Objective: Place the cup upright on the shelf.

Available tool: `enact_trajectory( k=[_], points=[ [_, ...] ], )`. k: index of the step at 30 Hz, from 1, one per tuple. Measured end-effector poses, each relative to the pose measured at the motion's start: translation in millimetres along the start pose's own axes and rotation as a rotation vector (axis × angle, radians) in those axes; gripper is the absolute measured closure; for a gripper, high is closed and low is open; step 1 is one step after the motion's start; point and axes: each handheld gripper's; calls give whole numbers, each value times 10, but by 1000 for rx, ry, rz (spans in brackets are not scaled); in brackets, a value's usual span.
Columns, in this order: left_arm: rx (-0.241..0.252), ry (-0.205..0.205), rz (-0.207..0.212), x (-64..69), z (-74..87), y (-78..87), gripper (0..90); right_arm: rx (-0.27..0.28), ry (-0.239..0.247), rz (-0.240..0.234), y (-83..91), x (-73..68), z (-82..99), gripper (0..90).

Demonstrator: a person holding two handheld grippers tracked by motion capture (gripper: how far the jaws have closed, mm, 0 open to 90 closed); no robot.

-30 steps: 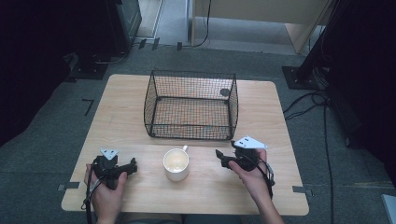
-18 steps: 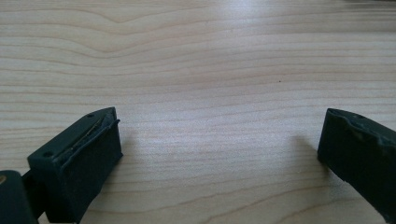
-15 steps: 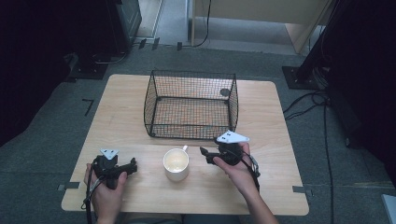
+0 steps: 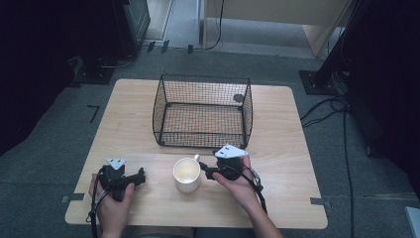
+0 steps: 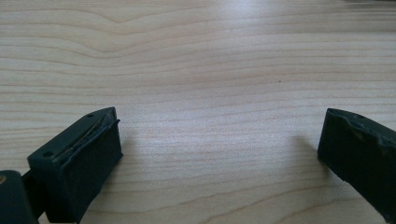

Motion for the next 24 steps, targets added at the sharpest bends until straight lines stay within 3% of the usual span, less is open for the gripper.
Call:
enact_trajectory(
  k=[5,8,9,14,24],
  points=[
    [0,0,0,0,0,0,0,5,-6,1,-95,-13,31,394],
    [0,0,0,0,0,0,0,21,-3,-22,-131,18,14,450],
    [0,0,0,0,0,0,0,28,0,-35,-156,43,3,517],
    [0,0,0,0,0,0,0,43,30,-84,-204,91,-19,608],
    [0,0,0,0,0,0,0,57,75,-77,-268,56,-36,775]
  ],
)
Point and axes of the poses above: each handheld gripper's, and its own axes: y roughly backward along the jaws, z roughly out of its underside, x roughly to its right, and after that the axes turned 10 degrees about -x, right-handed
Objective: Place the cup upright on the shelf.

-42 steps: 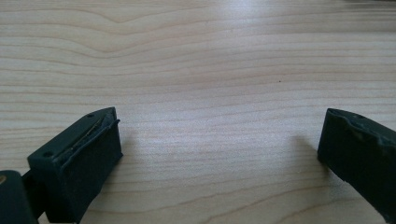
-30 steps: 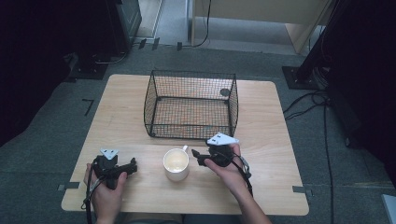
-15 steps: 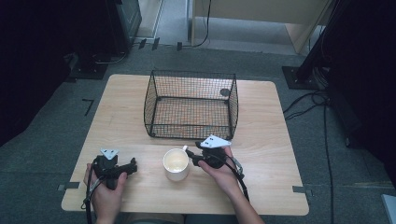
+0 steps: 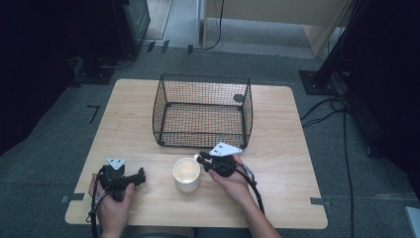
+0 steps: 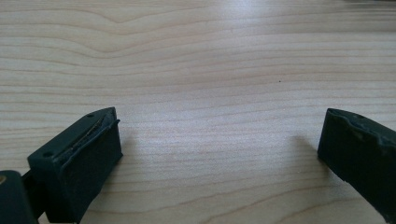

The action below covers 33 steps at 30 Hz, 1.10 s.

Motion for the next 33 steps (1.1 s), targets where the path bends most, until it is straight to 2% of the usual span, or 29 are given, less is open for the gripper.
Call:
enact_trajectory(
  k=[1,3,7,11,17,20,27,31,33],
  points=[
    [0,0,0,0,0,0,0,-1,2,6,0,-10,1,821],
    [0,0,0,0,0,0,0,-1,-10,12,11,-23,3,850],
    [0,0,0,0,0,0,0,-10,-19,40,53,-17,20,857],
    [0,0,0,0,0,0,0,-17,-51,51,132,-12,74,854],
    [0,0,0,0,0,0,0,-26,-30,43,298,-51,206,845],
    [0,0,0,0,0,0,0,-29,-26,26,387,-76,288,838],
    [0,0,0,0,0,0,0,-21,-9,-60,508,-161,444,808],
    [0,0,0,0,0,0,0,-26,27,-115,536,-238,493,788],
    [0,0,0,0,0,0,0,-31,57,-166,532,-281,501,764]
  ],
)
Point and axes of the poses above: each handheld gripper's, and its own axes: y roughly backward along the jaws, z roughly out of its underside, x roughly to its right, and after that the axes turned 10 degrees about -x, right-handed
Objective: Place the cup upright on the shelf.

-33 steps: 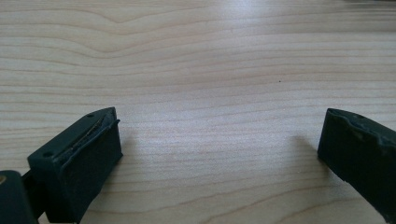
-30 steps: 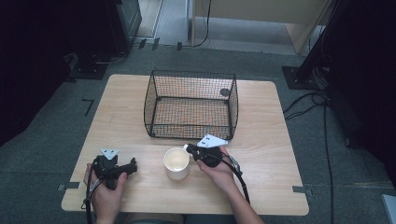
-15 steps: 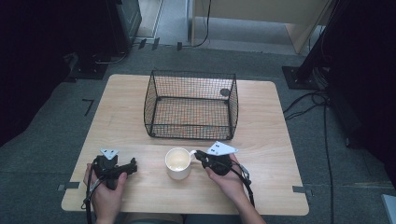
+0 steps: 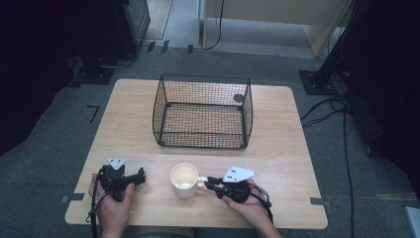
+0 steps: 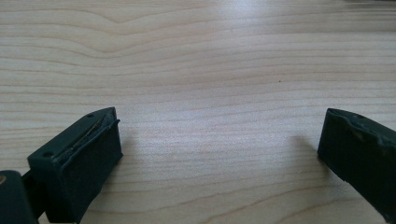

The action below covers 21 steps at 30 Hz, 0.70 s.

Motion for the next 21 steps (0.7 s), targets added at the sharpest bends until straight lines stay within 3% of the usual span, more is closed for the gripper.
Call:
enact_trajectory(
  k=[2,9,18,21],
  points=[
    [0,0,0,0,0,0,0,-7,36,-56,-28,-60,-19,737],
    [0,0,0,0,0,0,0,-11,44,-69,-74,-135,-110,753],
    [0,0,0,0,0,0,0,-43,75,-2,-147,-263,-156,753],
    [0,0,0,0,0,0,0,-54,93,-26,-160,-280,-159,780]
  ],
)
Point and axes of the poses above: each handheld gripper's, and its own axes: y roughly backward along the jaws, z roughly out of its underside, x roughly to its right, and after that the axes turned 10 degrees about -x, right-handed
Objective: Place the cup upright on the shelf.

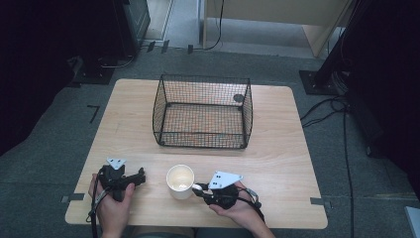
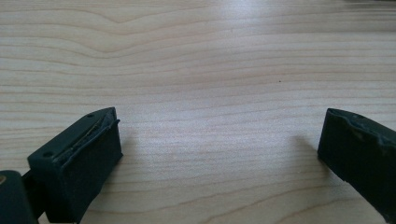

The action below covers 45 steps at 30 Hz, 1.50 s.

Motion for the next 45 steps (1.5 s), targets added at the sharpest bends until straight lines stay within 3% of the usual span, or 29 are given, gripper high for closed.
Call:
enact_trajectory(
  k=[3,12,18,26,45],
  points=[
    [0,0,0,0,0,0,0,-4,17,3,-1,-24,-20,802],
    [-1,-2,2,1,0,0,0,26,8,73,75,-77,-107,805],
    [-1,-3,4,3,0,0,0,37,-16,86,173,-87,-161,805],
    [-2,-3,4,3,0,1,0,107,-36,127,350,-56,-254,805],
    [-1,-3,5,4,0,0,0,172,-59,169,589,10,-451,805]
  ],
)
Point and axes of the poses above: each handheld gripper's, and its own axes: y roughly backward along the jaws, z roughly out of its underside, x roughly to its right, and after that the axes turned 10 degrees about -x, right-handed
